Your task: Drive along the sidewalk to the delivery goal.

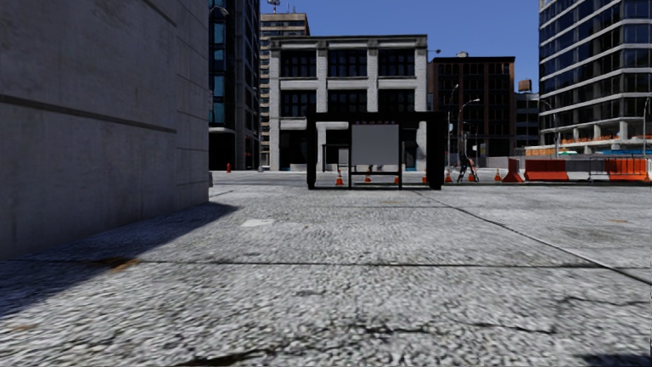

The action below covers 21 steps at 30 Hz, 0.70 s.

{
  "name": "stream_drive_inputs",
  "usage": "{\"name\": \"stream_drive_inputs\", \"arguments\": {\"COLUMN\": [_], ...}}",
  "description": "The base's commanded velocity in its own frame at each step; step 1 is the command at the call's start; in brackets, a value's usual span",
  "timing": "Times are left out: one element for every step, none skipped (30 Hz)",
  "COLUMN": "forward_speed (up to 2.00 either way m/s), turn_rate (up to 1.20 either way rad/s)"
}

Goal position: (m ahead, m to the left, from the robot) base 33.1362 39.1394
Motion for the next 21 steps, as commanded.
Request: {"name": "stream_drive_inputs", "arguments": {"forward_speed": [2.00,2.00,2.00,2.00,2.00,2.00,2.00,2.00,2.00,2.00,2.00,2.00,2.00,2.00,2.00,2.00,2.00,2.00,2.00,2.00,2.00], "turn_rate": [0.00,0.00,0.00,0.00,0.00,0.00,0.00,0.00,0.00,0.00,0.00,0.00,0.00,0.00,0.00,0.00,0.00,0.00,0.00,0.00,0.00]}}
